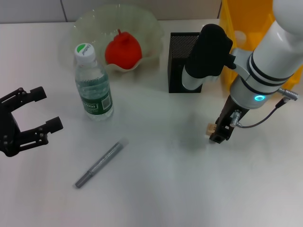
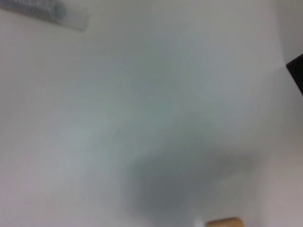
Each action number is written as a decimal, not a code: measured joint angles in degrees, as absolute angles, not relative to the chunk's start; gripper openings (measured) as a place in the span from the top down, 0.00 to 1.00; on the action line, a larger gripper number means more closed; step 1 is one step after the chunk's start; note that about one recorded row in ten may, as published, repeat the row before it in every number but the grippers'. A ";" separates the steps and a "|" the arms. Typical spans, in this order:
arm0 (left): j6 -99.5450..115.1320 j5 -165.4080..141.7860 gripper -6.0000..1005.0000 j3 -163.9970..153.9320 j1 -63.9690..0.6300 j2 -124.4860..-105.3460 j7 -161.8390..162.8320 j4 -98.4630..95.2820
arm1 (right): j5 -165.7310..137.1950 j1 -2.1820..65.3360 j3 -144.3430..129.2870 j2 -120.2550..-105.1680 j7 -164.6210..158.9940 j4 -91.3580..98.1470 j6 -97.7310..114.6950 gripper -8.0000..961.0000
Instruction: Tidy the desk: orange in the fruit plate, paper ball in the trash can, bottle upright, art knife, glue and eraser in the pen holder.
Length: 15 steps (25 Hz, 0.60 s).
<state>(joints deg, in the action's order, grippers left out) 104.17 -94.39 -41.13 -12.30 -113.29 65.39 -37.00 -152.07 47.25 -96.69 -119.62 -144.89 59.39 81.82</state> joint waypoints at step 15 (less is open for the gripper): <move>103.97 -94.39 0.13 -41.13 -12.17 -113.28 65.25 -37.00 | -155.53 43.27 -93.63 -119.35 -147.23 75.80 87.39 0.73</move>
<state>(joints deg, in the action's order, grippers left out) 103.97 -94.39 -41.13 -12.17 -113.28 65.25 -37.00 -155.53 43.27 -93.63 -119.35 -147.23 75.80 87.39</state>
